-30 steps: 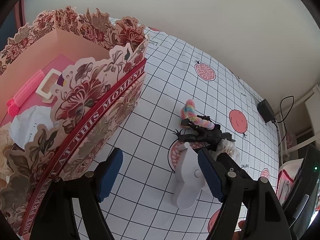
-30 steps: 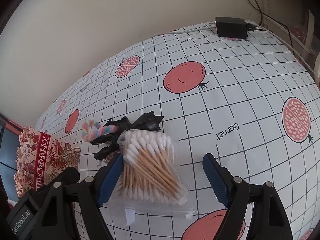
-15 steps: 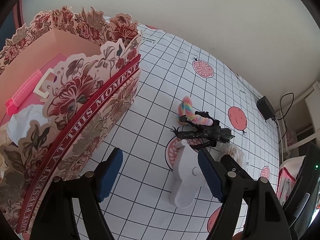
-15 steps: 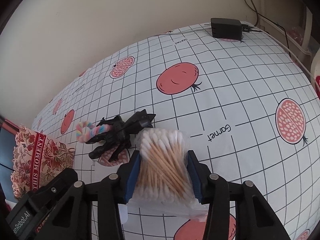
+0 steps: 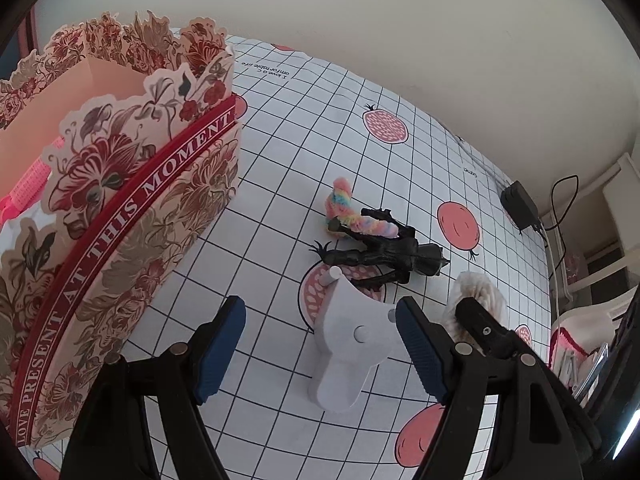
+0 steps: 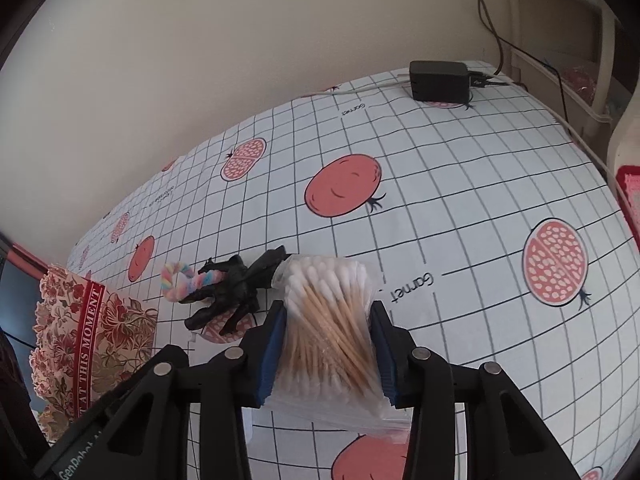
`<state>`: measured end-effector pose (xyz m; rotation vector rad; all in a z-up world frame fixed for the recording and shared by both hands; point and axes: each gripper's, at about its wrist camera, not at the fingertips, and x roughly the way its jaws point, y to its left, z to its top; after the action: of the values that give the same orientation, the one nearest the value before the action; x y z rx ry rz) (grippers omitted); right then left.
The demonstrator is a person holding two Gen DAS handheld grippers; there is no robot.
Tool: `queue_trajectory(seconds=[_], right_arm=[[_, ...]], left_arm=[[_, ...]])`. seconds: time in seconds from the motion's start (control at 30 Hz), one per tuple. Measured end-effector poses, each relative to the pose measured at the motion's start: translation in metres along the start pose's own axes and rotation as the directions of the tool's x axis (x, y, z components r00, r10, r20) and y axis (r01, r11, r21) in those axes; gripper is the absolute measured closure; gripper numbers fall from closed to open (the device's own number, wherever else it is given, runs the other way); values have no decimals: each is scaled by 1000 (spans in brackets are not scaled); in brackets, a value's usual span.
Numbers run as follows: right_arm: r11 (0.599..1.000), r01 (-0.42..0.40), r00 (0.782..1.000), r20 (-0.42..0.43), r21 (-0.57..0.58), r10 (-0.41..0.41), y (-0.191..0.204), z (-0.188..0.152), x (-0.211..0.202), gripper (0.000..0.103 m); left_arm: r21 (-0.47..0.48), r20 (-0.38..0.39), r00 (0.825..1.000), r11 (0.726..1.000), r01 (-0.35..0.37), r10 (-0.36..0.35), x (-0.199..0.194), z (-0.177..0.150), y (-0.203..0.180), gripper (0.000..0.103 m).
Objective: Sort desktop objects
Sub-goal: 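Close right gripper on the cotton swab bag while left closes on the white stand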
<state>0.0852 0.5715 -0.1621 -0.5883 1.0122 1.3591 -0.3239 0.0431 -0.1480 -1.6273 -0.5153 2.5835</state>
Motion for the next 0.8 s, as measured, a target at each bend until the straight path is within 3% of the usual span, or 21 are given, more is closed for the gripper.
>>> queue_trajectory(seconds=[0.23, 0.5, 0.8], right_arm=[[1000, 15, 999, 39, 20, -16, -16, 11, -22, 59], [1000, 2, 1000, 12, 8, -2, -18, 9, -18, 59], [1000, -11, 1000, -21, 3, 11, -21, 6, -10, 59]], left_arm=[[46, -11, 1000, 999, 6, -5, 10, -3, -9, 25], [97, -49, 999, 995, 5, -1, 32, -14, -23, 25], [157, -11, 999, 986, -49, 52, 36, -15, -28, 26]])
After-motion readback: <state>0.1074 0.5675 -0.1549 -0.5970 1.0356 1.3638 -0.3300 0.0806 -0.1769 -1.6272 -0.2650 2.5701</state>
